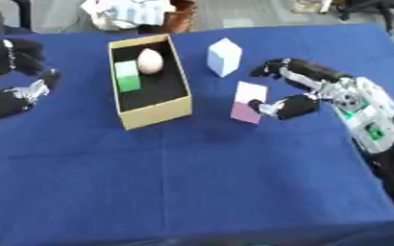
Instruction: Pick up objects on the table and place them in the box.
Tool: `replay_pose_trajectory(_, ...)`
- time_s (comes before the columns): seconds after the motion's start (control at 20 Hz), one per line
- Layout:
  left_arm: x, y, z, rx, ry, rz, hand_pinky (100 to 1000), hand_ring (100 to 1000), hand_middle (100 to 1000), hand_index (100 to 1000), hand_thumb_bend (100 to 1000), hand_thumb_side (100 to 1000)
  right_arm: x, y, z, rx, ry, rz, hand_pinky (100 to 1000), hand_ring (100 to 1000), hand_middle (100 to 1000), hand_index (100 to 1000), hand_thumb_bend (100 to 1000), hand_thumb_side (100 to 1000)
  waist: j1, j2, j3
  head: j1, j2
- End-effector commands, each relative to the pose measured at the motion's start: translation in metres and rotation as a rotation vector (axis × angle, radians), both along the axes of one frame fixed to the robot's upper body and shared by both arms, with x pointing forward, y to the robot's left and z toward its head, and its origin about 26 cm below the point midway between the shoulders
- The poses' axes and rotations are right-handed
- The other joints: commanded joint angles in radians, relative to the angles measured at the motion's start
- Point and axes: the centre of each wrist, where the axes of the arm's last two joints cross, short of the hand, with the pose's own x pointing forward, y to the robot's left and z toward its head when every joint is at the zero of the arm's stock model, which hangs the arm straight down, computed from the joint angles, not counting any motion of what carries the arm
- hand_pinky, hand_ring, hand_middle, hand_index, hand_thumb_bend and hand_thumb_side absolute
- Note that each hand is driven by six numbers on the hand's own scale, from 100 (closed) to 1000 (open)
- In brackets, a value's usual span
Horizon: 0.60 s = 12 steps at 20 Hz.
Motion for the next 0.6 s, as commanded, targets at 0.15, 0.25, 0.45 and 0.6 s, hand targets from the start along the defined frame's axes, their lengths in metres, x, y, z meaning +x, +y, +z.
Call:
replay_pose_trajectory(0.15, -0.001, 0.010, 0.010, -0.041, 0.010, -0.021, 634, 617, 608, 768, 390, 453, 0.005, 0.003, 0.012, -0.060, -0.078, 0.014, 822, 873, 836, 909, 307, 657, -0.018, -0.018, 0.004, -0.005, 0.005)
replay_pose_trajectory(0.25, -0.001, 0.010, 0.010, -0.052, 0.017, -0.027, 634, 616, 608, 768, 389, 454, 0.007, 0.005, 0.010, -0.076, -0.080, 0.009, 823, 875, 839, 911, 305, 654, -0.018, -0.018, 0.005, -0.006, 0.005)
replay_pose_trajectory(0.45, 0.000, 0.009, 0.008, -0.058, 0.027, -0.035, 634, 615, 606, 768, 385, 460, 0.015, 0.005, 0.005, -0.093, -0.080, -0.028, 823, 885, 849, 914, 318, 650, -0.017, -0.016, 0.008, -0.007, 0.005)
replay_pose_trajectory(0.6, 0.000, 0.008, 0.006, -0.060, 0.032, -0.038, 633, 614, 606, 768, 383, 462, 0.022, 0.001, -0.001, -0.110, -0.072, -0.072, 822, 884, 849, 915, 314, 652, -0.015, -0.014, 0.013, -0.011, 0.005)
